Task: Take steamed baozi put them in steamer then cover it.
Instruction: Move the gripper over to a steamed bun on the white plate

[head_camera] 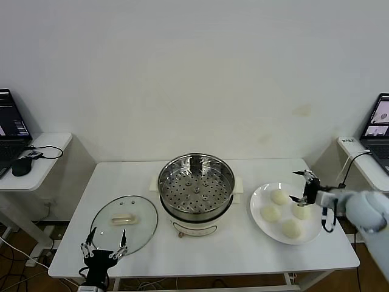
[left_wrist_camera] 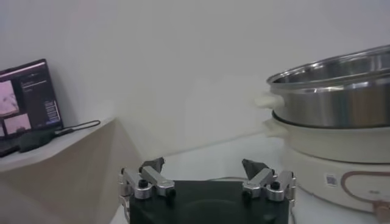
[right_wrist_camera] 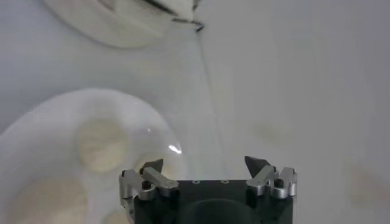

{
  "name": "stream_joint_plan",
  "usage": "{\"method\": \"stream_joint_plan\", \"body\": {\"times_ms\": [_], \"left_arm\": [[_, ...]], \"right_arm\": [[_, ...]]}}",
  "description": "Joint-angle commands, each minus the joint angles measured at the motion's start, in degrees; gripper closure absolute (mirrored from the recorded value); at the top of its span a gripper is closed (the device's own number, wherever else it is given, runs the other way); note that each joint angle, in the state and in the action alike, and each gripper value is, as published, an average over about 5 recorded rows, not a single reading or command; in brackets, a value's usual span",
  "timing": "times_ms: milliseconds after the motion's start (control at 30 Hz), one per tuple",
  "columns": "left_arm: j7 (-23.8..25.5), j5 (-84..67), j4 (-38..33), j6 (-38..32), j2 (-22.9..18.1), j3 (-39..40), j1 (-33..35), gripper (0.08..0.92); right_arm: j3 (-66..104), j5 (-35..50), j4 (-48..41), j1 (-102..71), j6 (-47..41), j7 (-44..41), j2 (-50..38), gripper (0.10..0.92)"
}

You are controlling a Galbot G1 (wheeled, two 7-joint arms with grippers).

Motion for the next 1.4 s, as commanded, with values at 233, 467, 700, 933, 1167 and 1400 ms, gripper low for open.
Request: {"method": "stream_joint_plan", "body": {"times_ms": [233,467,700,933,1167,1400], "left_arm": [[-0.1,-0.8,0.4,0.0,0.1,-1.9,-0.4,0.177],[0.0,-0.9,0.4,0.0,0.3,-2.6,-0.3,0.177],[0.0,-0.9,0.6,-0.1,0.5,-3.1,-0.5,0.177],[0.0,-1.1,1.4,-0.4,0.7,-3.6,-0.6,0.177],[0.0,-1.2,2.1,-0.4,0.8,-3.6,-1.1,0.177],[-0.1,-1.1,2.2,-0.4,0.7,-3.6,-1.3,0.177]], "right_arm": [[-41.6,-1.5,-22.6,34.3,2.1,-12.4,1.3,0.202],[-42.1,-2.5,-28.9,34.6,1.0,-11.2,8.0,0.203],[-42.9,-3.3,-35.0,36.4,1.1,-11.0,13.3,0.203],[-43.1,-4.6,-39.1,37.4,1.0,-11.4,16.4,0.203],[-43.3,-5.5,-41.3,37.6,0.6,-11.5,17.7,0.202],[-43.3,-5.9,-41.8,37.7,0.5,-11.9,18.0,0.285]]}}
